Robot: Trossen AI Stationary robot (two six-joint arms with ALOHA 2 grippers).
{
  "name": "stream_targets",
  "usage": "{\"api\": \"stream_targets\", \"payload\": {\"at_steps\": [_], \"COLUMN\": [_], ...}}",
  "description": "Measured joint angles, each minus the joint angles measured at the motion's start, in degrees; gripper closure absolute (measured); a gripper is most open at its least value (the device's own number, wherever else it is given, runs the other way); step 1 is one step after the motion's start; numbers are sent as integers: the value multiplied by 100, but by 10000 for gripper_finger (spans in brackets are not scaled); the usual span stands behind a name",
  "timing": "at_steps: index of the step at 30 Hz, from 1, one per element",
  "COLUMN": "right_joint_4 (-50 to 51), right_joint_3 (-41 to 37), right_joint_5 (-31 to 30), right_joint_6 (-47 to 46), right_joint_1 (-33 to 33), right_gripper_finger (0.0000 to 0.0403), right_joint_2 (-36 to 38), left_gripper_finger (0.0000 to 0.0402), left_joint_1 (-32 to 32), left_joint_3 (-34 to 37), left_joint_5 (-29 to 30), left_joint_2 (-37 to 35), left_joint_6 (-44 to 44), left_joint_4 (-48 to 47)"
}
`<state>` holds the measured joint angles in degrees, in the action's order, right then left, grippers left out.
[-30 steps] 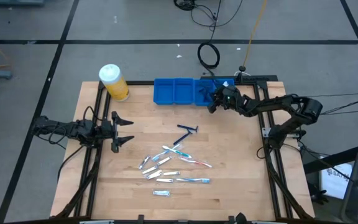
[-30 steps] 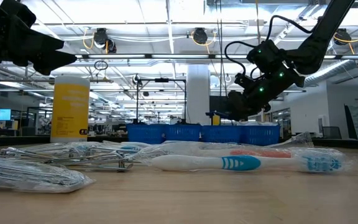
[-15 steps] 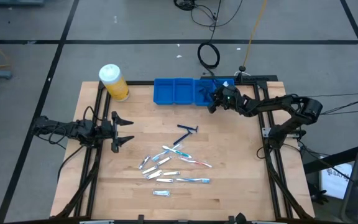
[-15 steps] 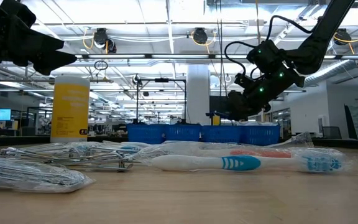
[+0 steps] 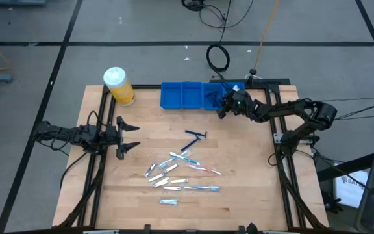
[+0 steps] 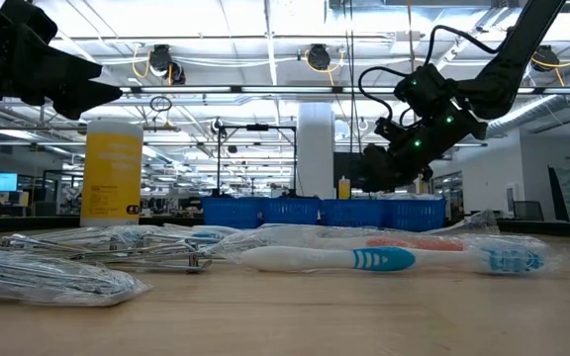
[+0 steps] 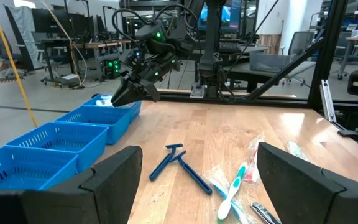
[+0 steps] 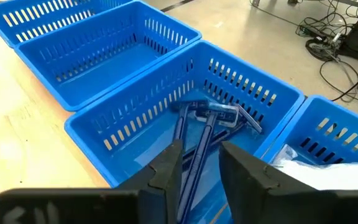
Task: Pick & Place Travel size toiletries
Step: Put the blue razor into the middle right blue basket
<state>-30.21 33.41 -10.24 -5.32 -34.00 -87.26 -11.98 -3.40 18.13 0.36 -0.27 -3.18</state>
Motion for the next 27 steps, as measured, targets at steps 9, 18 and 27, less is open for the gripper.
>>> {"api": "stream_targets", "payload": {"at_steps": [9,18,27], "right_joint_4": [-107,870,1182], "right_joint_3": [83,622,767], "right_joint_5": [1469,767,797], "right_joint_6": [780,1582,1180], "right_joint_1": [1031,2369,2395], "right_gripper_finger": [289,253,221], "right_joint_2": [212,68,-504], "left_gripper_finger": [92,91,91], "left_joint_1": [1,0,0], "left_joint_3": [1,0,1], "left_joint_5": [0,0,1], "left_joint_2": [-1,-2,-1], "left_joint_6": [0,0,0], "left_joint_4": [-1,4,20]}}
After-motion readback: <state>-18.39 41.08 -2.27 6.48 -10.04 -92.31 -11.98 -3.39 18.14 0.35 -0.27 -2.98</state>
